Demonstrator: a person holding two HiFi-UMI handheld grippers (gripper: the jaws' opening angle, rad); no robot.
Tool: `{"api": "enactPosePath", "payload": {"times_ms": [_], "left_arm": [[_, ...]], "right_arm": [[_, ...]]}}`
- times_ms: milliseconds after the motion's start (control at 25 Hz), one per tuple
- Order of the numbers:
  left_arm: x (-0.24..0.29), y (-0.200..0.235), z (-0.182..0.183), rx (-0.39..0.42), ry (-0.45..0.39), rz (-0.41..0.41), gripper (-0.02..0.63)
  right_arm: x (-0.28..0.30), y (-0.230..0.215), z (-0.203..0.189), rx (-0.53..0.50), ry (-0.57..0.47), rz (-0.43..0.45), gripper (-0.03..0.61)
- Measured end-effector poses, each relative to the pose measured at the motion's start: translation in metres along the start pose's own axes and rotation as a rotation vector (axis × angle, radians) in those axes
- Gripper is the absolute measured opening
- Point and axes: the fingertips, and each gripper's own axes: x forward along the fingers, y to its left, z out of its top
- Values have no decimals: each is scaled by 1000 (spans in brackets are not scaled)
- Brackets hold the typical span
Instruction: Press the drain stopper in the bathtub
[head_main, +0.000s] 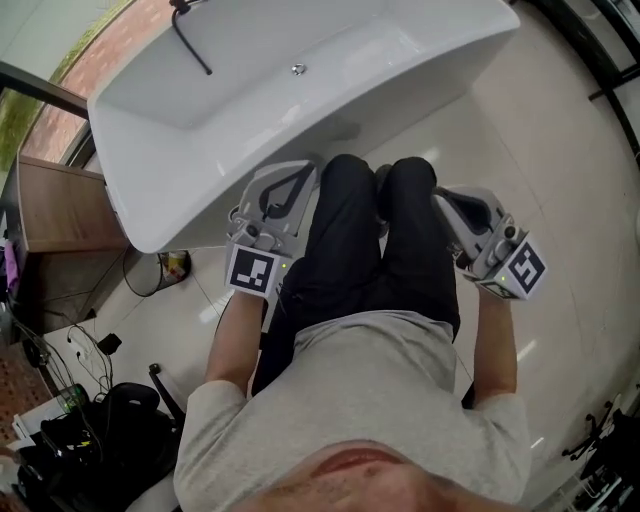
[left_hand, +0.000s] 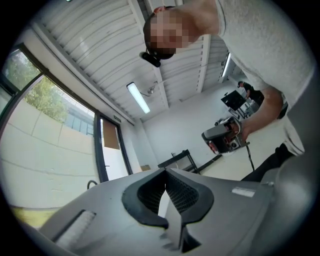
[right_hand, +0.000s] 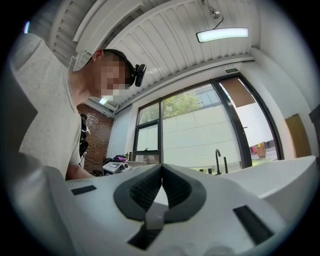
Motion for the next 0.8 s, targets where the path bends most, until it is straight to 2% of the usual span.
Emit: {"api": "enactPosePath", "payload": {"times_ms": [120,320,600,800], "left_arm": [[-4,-17,22,-11,-71,-42,9],[-18,-29,28,0,-80,-53,9],[-23,-31,24,15,-63,-51,9],[-22,-34,24,2,-70,-63,9]], "right_arm": [[6,27,1,-64,34,58,0],[14,63,0,-114,43,130,0],[14,77,7,-113,10,138,0],[13,76,10,-119,6,107,0]]}}
